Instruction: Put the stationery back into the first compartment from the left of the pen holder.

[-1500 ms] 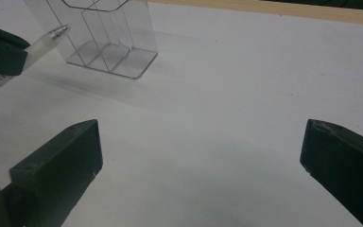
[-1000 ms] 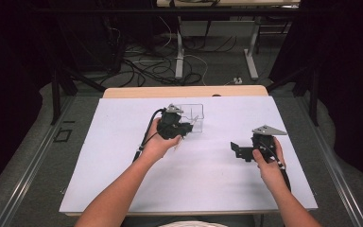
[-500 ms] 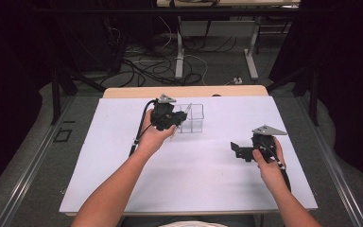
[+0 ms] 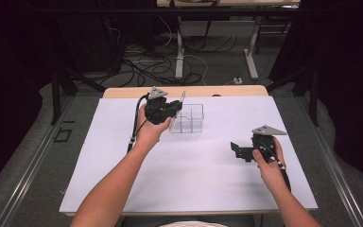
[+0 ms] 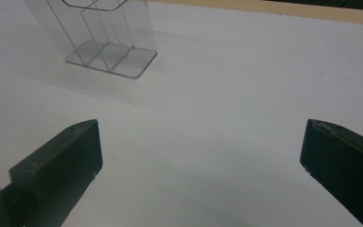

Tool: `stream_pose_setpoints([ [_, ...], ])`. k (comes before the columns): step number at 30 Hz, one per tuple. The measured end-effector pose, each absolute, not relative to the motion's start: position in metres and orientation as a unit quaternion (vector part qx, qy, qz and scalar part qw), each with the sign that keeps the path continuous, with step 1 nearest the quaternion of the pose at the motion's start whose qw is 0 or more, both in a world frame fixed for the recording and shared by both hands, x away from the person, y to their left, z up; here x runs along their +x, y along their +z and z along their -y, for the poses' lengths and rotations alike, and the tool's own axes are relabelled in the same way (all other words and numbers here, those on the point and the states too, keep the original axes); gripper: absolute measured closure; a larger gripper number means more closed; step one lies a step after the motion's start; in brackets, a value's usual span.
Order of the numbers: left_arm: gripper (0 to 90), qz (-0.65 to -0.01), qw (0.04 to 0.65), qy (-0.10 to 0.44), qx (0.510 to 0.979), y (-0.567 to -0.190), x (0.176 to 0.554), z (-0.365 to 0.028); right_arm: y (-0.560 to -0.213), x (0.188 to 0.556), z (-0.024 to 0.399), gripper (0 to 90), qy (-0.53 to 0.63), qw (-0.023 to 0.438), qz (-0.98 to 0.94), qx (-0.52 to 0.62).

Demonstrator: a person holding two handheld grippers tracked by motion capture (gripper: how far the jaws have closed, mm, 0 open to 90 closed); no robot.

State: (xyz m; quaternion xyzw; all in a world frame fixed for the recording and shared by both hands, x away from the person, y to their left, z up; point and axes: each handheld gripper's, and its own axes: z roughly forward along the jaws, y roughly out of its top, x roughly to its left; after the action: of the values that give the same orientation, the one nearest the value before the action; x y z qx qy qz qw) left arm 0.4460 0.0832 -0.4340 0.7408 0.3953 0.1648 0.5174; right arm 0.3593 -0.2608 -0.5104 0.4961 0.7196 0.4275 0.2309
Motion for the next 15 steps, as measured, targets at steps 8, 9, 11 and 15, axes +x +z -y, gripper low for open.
stream_pose_setpoints([
  [8, 79.7, -0.399, 0.532, 0.177, 0.725, -0.4335, 0.4503, -0.0878, -0.5103, 0.359, 0.261, 0.0, 0.427, 0.232, -0.718, 0.498],
  [9, 79.7, -0.4, 0.533, 0.178, 0.724, -0.4336, 0.4507, -0.0882, -0.5102, 0.3591, 0.2613, 0.0, 0.426, 0.234, -0.719, 0.497],
  [11, 79.7, -0.4, 0.534, 0.18, 0.722, -0.4335, 0.4513, -0.0892, -0.5101, 0.3586, 0.2609, 0.0, 0.426, 0.232, -0.718, 0.5],
  [15, 79.7, -0.402, 0.537, 0.184, 0.719, -0.4333, 0.4531, -0.0907, -0.5103, 0.359, 0.2611, 0.0, 0.427, 0.232, -0.72, 0.496],
])
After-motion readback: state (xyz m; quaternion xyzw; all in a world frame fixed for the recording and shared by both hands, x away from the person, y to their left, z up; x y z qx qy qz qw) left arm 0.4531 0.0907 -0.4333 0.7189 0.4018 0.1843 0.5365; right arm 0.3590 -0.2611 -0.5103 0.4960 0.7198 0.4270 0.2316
